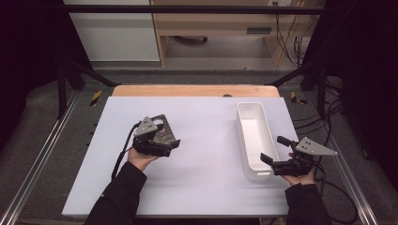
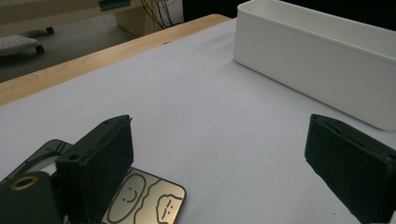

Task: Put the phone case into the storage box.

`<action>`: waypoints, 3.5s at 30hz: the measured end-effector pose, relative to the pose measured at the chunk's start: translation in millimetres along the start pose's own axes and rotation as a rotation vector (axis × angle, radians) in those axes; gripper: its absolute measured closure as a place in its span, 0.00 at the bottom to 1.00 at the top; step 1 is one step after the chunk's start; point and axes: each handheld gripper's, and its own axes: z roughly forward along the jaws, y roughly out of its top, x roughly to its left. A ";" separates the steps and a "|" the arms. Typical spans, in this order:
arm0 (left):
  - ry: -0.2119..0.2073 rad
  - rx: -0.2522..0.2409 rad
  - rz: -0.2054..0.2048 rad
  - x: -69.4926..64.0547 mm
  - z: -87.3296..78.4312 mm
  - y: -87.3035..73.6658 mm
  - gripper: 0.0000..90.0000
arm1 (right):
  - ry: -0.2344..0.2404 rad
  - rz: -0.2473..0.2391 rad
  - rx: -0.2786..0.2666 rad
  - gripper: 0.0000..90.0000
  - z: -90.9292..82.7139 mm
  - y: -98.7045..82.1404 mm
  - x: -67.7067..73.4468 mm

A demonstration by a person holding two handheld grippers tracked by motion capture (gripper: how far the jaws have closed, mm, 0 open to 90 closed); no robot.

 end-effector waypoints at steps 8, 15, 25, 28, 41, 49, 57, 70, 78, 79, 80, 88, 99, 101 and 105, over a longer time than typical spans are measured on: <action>0.009 0.017 -0.022 5.2 14.8 -3.2 0.27 | 0.000 -0.001 0.004 0.01 0.8 -0.3 0.2; 0.017 0.040 -0.021 8.1 24.0 -5.0 0.47 | -0.001 0.001 0.005 0.01 0.8 -0.4 0.5; 0.050 0.096 -0.016 13.3 37.7 -11.4 0.78 | 0.002 0.000 0.006 0.01 1.0 -0.4 0.3; 0.057 0.111 -0.011 13.8 40.8 -13.1 0.84 | 0.002 0.000 0.008 0.01 1.1 -0.4 0.4; 0.107 0.197 0.013 16.8 58.0 -20.5 0.99 | 0.001 0.000 0.006 0.01 1.0 -0.3 0.5; 0.124 0.257 0.031 18.1 69.6 -25.5 0.99 | 0.002 -0.001 0.007 0.01 1.0 -0.3 0.4; 0.125 0.295 0.037 20.2 76.5 -29.9 0.99 | 0.001 -0.001 0.008 0.01 1.2 -0.4 0.2; 0.130 0.342 0.067 16.3 78.6 -25.5 0.99 | 0.002 -0.002 0.011 0.01 1.4 -0.4 0.1; 0.133 0.378 0.072 17.4 73.5 -24.6 0.99 | 0.001 0.001 0.010 0.01 1.3 -0.3 0.0; 0.134 0.381 0.074 17.3 72.9 -24.6 0.99 | 0.001 0.001 0.011 0.01 1.2 -0.3 0.0; 0.134 0.386 0.079 17.1 72.3 -24.6 0.99 | 0.001 0.000 0.012 0.01 1.3 -0.4 0.0; 0.142 0.416 0.108 15.5 66.5 -25.3 0.99 | 0.000 0.000 0.016 0.01 1.6 -0.6 0.0; 0.140 0.431 0.109 18.2 53.6 -30.2 0.99 | 0.000 0.001 0.021 0.01 2.2 -0.8 0.4; 0.138 0.433 0.109 18.6 51.8 -30.9 0.99 | -0.001 0.001 0.022 0.01 2.2 -0.9 0.4; 0.136 0.442 0.113 19.0 48.6 -31.8 0.99 | -0.001 0.001 0.022 0.01 2.2 -0.9 0.3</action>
